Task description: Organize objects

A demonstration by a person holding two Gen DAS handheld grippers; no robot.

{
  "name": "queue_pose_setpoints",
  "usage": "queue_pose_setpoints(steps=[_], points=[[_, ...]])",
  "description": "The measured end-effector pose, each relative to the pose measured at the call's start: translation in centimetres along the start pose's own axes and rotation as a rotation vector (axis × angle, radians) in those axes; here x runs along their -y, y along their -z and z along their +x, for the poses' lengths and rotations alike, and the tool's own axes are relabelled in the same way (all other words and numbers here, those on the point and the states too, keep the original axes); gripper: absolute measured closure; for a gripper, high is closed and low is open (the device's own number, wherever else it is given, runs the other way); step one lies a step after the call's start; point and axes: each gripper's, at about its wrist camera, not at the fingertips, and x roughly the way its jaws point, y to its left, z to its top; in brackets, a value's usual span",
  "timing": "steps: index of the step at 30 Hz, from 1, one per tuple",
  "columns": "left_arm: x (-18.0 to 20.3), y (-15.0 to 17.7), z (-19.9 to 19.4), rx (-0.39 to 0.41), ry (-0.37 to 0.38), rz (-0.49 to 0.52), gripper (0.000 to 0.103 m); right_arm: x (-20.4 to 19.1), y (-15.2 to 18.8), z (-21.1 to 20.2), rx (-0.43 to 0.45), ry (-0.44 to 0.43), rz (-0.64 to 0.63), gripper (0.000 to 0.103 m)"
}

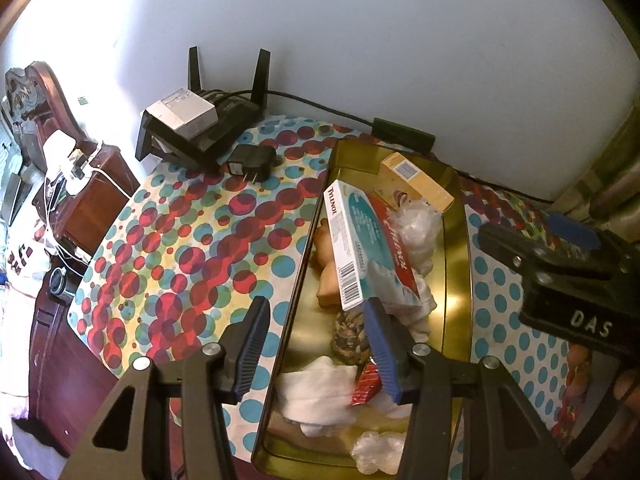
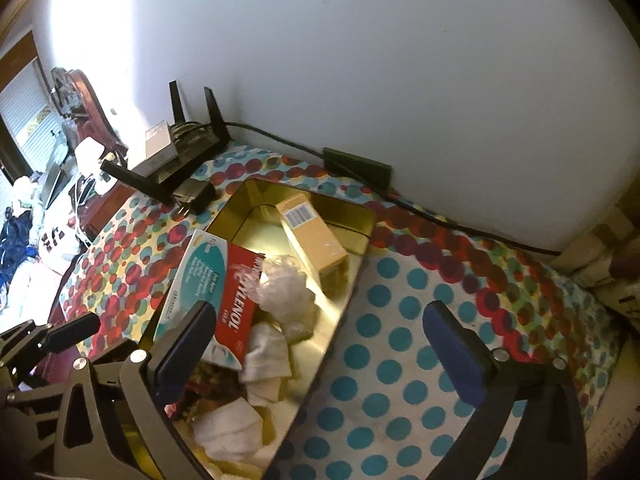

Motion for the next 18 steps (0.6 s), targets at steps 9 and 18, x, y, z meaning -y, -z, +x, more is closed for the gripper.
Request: queue_pose_setpoints(steps=[9, 18], points=[[0.4, 0.1, -0.4, 0.004, -0.004, 0.007, 0.046, 0.9, 1.7, -1.7, -0.026, 0.033, 0.001, 0.000], [0.4, 0.3, -0.9, 0.005, 0.014, 0.018, 0.043, 1.2, 4.0, -4.1, -0.043, 0.035, 0.041, 0.000]])
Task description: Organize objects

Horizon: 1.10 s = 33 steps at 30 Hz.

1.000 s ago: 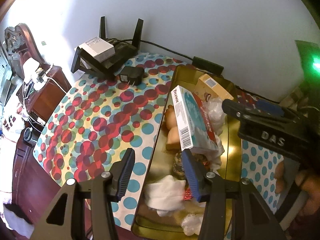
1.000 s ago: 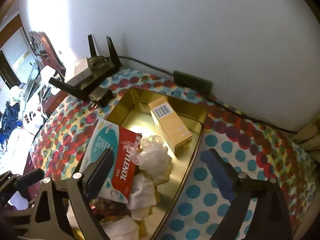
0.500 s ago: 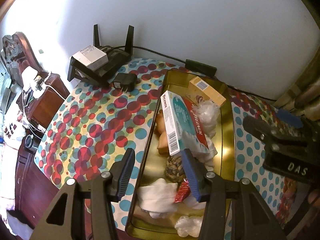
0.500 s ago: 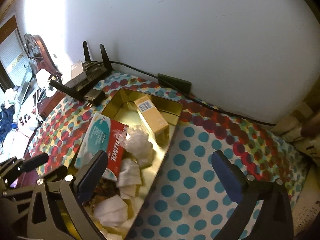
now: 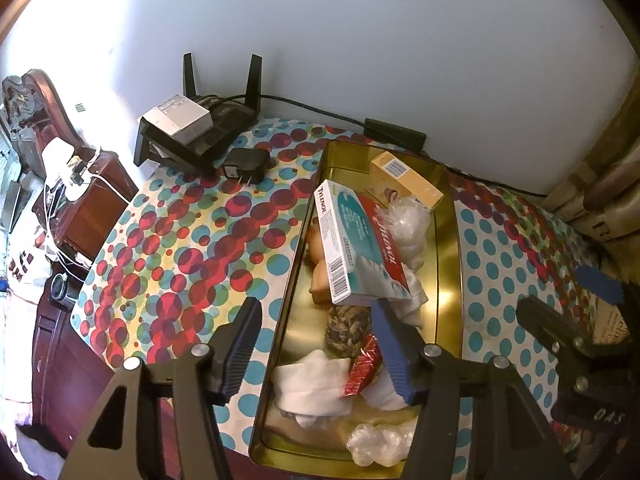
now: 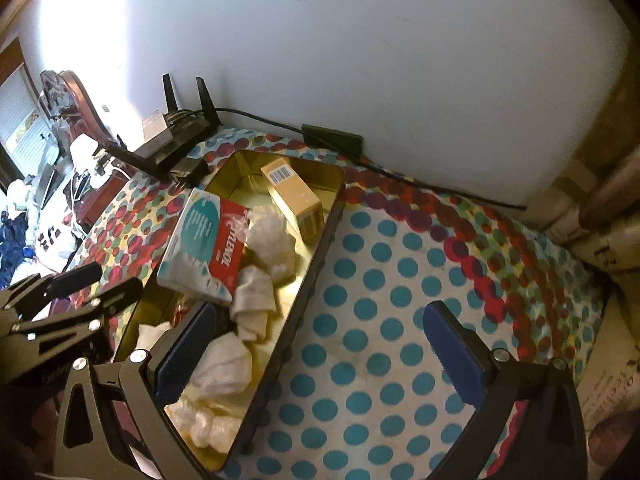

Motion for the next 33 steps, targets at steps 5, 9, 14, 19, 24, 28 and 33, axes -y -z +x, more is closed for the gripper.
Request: queue_pose_setpoints(steps=[5, 9, 14, 19, 24, 28, 33], points=[[-0.3, 0.0, -0.2, -0.006, 0.055, 0.000, 0.024, 0.4, 1.2, -0.7, -0.013, 0.011, 0.022, 0.000], [-0.4, -0.1, -0.3, -0.002, 0.070, 0.017, 0.023, 0.4, 1.7, -1.3, -0.009, 0.032, 0.033, 0.000], [-0.3, -0.2, -0.7, 0.015, 0.029, 0.062, 0.020, -0.1, 2.0, -1.7, 0.004, 0.047, 0.045, 0.000], [-0.4, -0.1, -0.9, 0.028, -0.003, 0.091, 0.020, -0.2, 2.3, -1.8, 0.003, 0.059, 0.073, 0.000], [-0.1, -0.2, -1.0, 0.029, -0.005, 0.104, 0.020, 0.0, 2.7, -2.1, 0.006, 0.069, 0.095, 0.000], [0.5, -0.1, -1.0, 0.025, 0.004, 0.124, 0.020, 0.2, 3.0, -2.3, 0.005, 0.071, 0.107, 0.000], [0.5, 0.0, -0.9, 0.001, 0.038, 0.105, 0.020, 0.2, 3.1, -2.4, 0.003, 0.068, 0.100, 0.000]])
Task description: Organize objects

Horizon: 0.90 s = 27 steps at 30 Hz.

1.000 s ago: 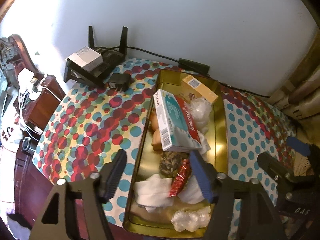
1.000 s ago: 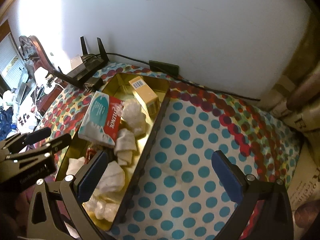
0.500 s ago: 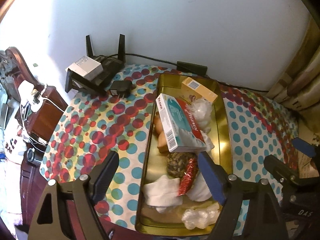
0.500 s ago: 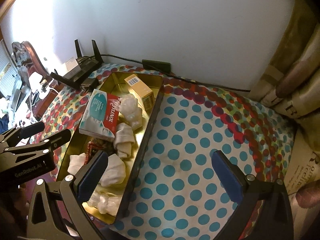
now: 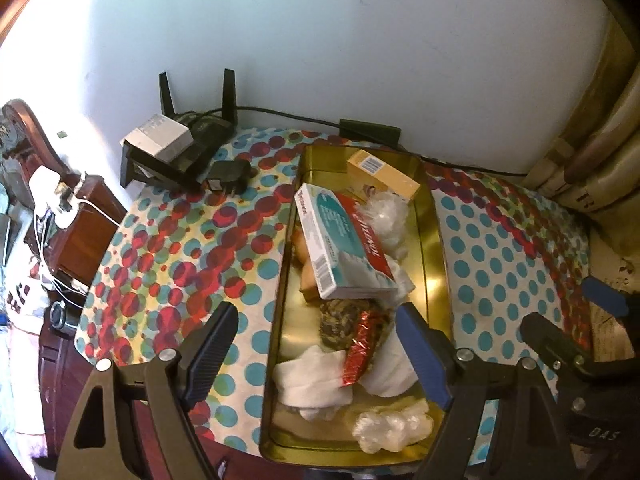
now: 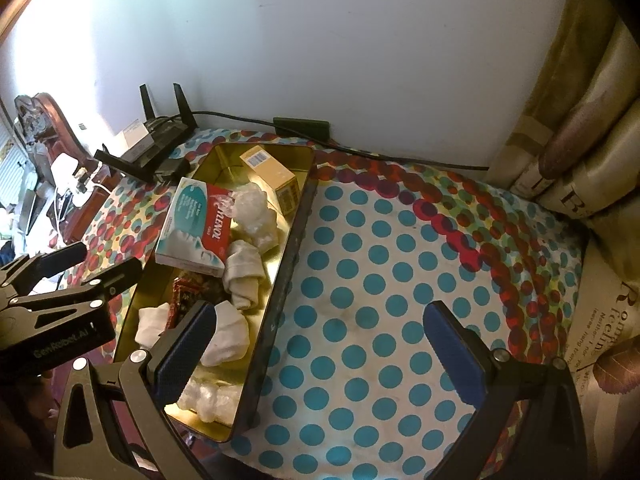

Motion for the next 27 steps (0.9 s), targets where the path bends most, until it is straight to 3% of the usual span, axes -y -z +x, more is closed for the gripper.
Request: queue_pose_setpoints(steps=[9, 18, 27], points=[[0.5, 0.2, 0.1, -0.038, 0.025, -0.011, 0.020, 0.1, 0.2, -0.1, 0.000, 0.002, -0.001, 0.000], [1.3, 0.3, -0.8, 0.016, 0.032, 0.006, 0.020, 0.5, 0.5, 0.2, -0.013, -0.002, 0.006, 0.000], [1.5, 0.1, -0.7, 0.004, 0.041, 0.001, 0.020, 1.2, 0.4, 0.6, -0.015, 0.002, 0.013, 0.000]])
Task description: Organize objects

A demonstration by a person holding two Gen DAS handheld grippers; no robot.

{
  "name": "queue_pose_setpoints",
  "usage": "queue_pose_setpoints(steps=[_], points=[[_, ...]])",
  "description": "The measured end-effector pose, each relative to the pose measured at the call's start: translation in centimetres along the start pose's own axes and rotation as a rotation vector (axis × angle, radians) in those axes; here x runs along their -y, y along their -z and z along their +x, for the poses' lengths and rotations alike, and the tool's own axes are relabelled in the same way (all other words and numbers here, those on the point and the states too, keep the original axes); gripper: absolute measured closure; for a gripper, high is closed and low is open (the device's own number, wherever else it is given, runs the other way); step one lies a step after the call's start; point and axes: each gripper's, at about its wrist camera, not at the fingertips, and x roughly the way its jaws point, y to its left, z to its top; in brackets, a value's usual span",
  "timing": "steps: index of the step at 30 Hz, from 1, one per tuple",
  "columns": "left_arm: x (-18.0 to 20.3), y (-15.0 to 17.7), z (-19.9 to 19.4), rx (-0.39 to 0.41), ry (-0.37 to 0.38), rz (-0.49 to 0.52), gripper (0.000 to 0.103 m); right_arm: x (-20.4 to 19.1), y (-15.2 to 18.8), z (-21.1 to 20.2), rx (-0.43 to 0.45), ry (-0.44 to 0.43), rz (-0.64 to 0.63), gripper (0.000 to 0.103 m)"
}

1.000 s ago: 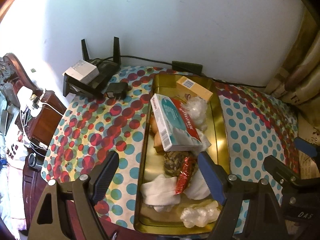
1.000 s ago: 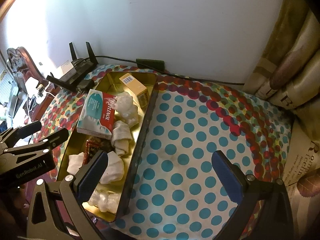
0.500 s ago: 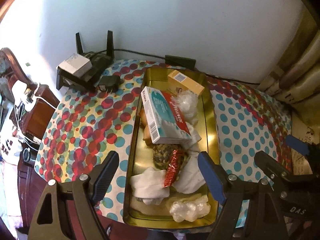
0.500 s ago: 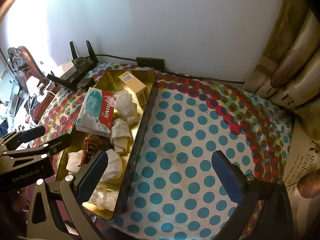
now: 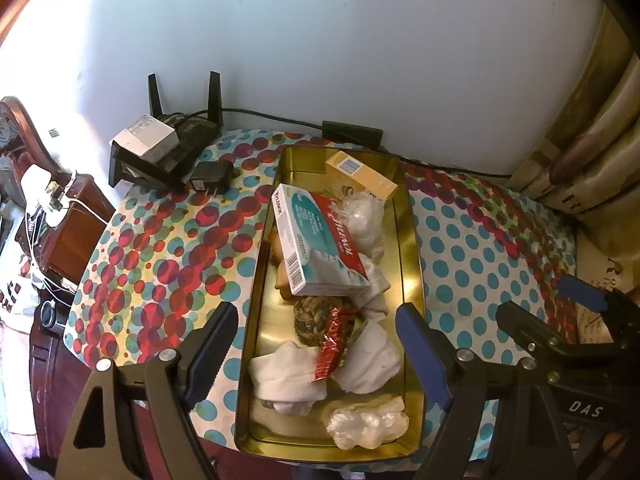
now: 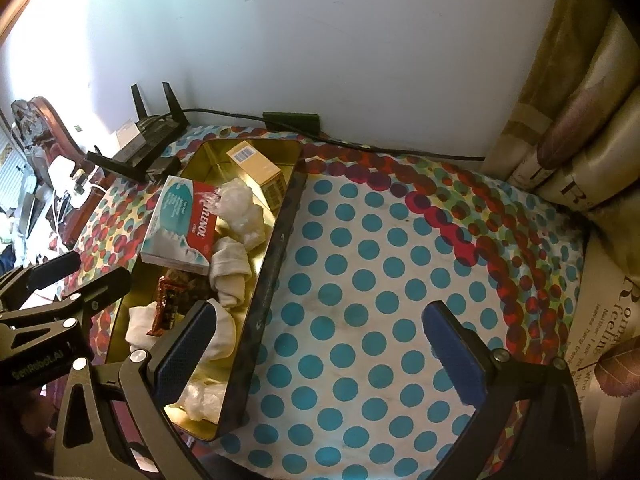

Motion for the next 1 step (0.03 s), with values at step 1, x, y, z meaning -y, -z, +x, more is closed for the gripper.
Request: queue_pose_setpoints(steps=[1], points=[[0.04, -0.06, 0.12, -0.009, 0.011, -0.002, 0.020, 0.13, -0.12, 0.09, -0.001, -0.003, 0.001, 0.000]])
